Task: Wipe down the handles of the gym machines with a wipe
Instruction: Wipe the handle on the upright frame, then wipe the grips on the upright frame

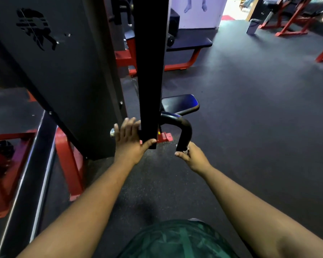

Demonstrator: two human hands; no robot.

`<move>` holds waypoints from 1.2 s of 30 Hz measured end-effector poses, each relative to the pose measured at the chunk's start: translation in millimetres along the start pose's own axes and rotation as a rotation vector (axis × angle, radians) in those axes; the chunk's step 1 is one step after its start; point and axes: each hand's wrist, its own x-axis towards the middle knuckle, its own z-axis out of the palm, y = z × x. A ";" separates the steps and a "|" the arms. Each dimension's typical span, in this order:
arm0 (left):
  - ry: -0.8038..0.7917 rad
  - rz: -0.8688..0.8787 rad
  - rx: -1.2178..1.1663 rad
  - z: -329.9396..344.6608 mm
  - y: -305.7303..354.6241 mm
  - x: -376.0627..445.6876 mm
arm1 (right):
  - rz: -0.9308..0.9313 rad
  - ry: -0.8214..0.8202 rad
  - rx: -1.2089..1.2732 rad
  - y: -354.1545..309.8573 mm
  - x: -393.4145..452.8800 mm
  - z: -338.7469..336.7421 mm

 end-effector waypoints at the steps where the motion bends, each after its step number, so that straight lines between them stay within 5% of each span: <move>1: 0.056 -0.049 -0.037 6.7 -0.6 -10.2 | -0.013 -0.031 -0.041 6.8 -0.8 -3.2; 4: 0.161 -0.185 -0.100 27.6 5.4 -48.6 | -0.008 -0.068 -0.144 37.9 -2.0 -12.6; 8: 0.100 -0.379 -0.181 66.3 31.8 -82.4 | -0.008 -0.097 -0.163 81.8 0.5 -24.5; 16: -0.506 -0.462 -0.081 138.2 111.8 -53.7 | 0.170 -0.126 -0.075 155.0 23.6 -77.4; 23: -0.730 -0.373 -0.133 183.8 205.4 -2.3 | 0.286 -0.044 0.000 204.6 36.1 -145.1; 29: -0.664 -0.289 -0.387 206.9 289.8 85.8 | 0.333 -0.125 0.275 221.4 62.3 -203.0; 36: -0.423 -0.393 -0.849 238.8 344.0 225.7 | 0.300 0.073 0.255 232.9 148.0 -282.9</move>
